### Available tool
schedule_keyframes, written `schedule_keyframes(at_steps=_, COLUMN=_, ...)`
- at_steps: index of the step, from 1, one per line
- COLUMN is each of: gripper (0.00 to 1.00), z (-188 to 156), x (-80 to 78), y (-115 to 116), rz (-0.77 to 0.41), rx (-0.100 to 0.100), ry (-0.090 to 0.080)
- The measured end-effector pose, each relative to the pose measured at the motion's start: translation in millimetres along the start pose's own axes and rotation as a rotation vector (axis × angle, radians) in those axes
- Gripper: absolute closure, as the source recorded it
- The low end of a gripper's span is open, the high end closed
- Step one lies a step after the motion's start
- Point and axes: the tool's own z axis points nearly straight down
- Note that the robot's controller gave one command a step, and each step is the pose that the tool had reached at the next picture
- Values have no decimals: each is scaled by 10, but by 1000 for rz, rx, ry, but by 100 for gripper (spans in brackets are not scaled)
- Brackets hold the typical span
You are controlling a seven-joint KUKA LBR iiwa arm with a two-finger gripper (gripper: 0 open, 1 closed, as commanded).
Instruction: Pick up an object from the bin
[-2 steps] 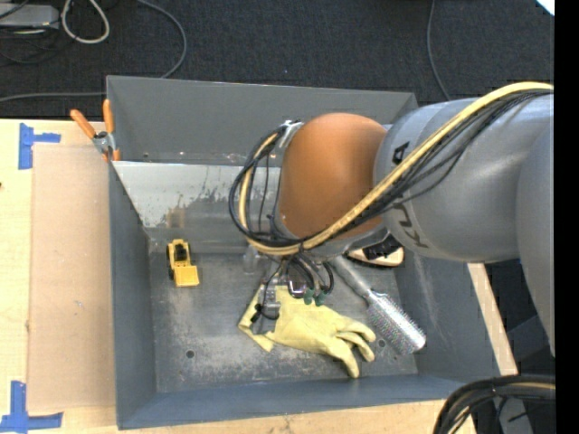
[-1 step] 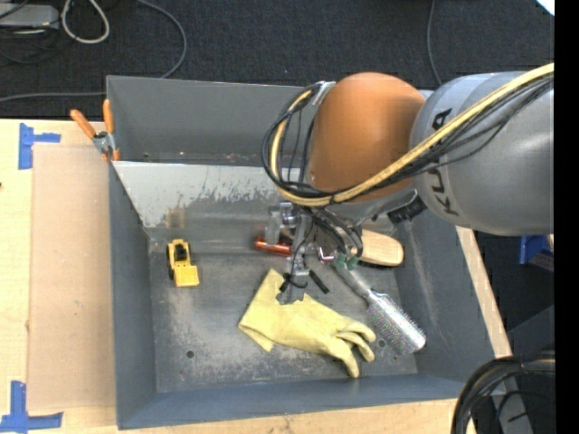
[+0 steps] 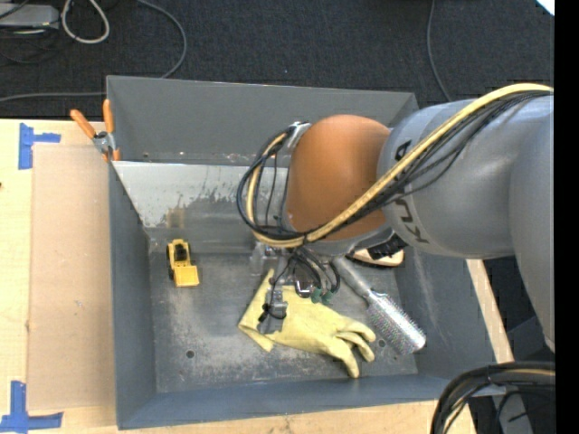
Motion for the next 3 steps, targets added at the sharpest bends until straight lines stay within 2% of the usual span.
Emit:
schedule_keyframes(at_steps=1, gripper=0, z=19, x=63, y=-45, rz=-21, rx=-2, ry=-8)
schedule_keyframes(at_steps=2, gripper=0, z=165, x=-304, y=-95, rz=-140, rx=-2, ry=-7)
schedule_keyframes(at_steps=3, gripper=0, z=624, x=501, y=-495, rz=-72, rx=2, ry=8)
